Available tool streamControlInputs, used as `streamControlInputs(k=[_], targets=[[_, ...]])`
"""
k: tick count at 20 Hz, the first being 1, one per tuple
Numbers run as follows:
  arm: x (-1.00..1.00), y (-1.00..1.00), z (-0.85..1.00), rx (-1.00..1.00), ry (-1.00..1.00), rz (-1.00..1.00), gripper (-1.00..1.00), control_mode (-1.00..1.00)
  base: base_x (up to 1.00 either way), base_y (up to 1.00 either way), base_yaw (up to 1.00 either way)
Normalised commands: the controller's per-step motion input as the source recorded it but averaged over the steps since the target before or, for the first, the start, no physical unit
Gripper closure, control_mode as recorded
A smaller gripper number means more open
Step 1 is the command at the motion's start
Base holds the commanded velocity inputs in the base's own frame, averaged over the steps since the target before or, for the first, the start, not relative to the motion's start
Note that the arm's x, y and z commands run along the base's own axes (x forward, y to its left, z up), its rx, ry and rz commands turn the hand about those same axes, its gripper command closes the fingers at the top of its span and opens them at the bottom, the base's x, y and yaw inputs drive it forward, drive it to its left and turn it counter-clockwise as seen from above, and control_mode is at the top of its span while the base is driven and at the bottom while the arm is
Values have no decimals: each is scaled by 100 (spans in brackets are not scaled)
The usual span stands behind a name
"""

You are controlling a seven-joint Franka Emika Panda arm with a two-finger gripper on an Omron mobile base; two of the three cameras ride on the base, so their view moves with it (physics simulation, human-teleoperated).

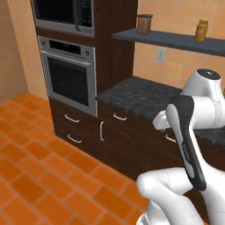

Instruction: Navigate to the oven.

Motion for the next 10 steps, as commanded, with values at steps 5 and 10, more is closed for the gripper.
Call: streamControlInputs(k=[5, 10], targets=[[0, 0, 0, 0, 0, 0, -100, 100, 100, 90, -44], [0, 0, 0, 0, 0, 0, -100, 100, 100, 100, -44]])
